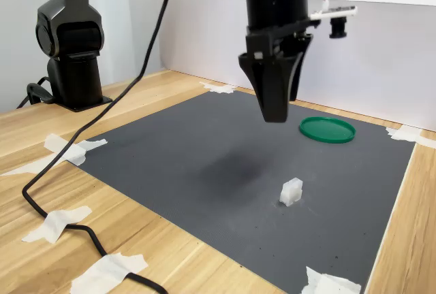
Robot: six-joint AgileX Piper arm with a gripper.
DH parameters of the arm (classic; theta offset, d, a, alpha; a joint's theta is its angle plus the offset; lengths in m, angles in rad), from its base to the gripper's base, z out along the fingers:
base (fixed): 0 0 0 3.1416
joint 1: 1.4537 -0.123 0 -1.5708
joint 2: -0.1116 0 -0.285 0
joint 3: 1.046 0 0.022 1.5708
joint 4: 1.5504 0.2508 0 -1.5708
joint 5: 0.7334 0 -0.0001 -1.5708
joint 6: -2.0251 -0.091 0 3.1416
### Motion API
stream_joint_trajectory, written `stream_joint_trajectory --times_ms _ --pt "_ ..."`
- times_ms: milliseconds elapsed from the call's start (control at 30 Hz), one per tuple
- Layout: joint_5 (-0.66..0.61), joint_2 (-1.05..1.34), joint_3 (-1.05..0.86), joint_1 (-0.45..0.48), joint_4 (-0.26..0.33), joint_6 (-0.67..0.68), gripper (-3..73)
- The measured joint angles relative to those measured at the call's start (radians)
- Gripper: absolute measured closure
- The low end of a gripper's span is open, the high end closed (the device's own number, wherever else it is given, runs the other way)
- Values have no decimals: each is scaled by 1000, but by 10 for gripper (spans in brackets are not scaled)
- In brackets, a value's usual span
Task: Grasp a white terminal and put it on the green lid.
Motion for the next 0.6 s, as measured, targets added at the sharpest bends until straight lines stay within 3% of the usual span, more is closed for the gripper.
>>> stream_joint_trajectory --times_ms 600 --pt "-10 -183 110 0 27 0 67"
